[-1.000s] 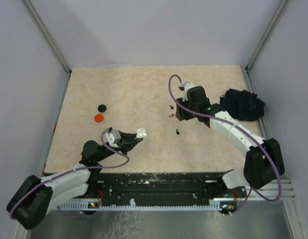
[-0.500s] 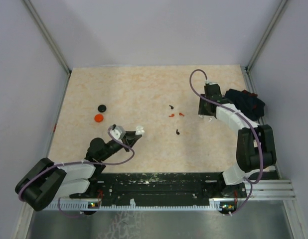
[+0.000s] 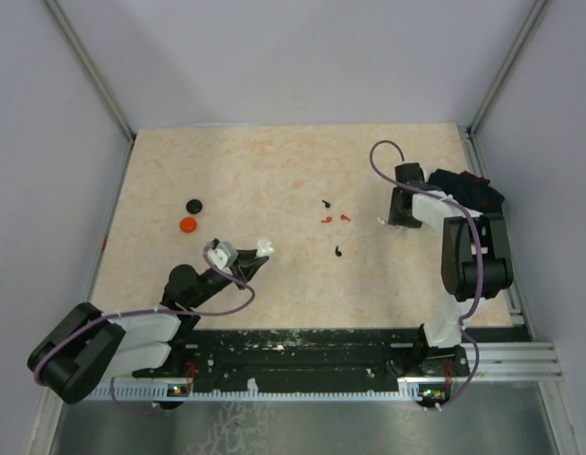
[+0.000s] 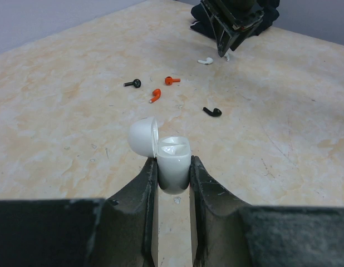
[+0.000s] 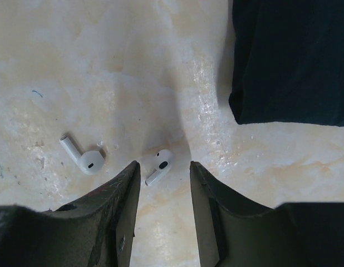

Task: Insert the wireless bluetooth earbuds into the charging case
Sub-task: Pick up the earbud from the center of the board.

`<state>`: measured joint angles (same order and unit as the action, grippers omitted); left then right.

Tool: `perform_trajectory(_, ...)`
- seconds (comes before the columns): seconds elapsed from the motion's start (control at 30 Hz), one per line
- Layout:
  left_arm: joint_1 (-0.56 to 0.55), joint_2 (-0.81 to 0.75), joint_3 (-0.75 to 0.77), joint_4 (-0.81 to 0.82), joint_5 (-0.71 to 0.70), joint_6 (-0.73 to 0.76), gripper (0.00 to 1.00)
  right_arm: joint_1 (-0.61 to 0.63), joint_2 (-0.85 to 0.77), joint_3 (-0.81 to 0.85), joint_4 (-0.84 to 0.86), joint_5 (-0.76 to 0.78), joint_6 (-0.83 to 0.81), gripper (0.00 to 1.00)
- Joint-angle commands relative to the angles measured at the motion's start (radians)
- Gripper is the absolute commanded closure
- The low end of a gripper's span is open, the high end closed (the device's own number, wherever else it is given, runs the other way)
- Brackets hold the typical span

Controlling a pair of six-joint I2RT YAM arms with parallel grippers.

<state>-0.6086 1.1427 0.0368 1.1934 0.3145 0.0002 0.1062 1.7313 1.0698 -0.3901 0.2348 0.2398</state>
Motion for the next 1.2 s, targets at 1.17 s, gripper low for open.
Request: perform_trajectory(1.17,0.002,-0.018,-0.014,0.011,0.042,0.014,1.00,-0.032,0.064,0.059,-0.005,-0.049,-0.020,0.77)
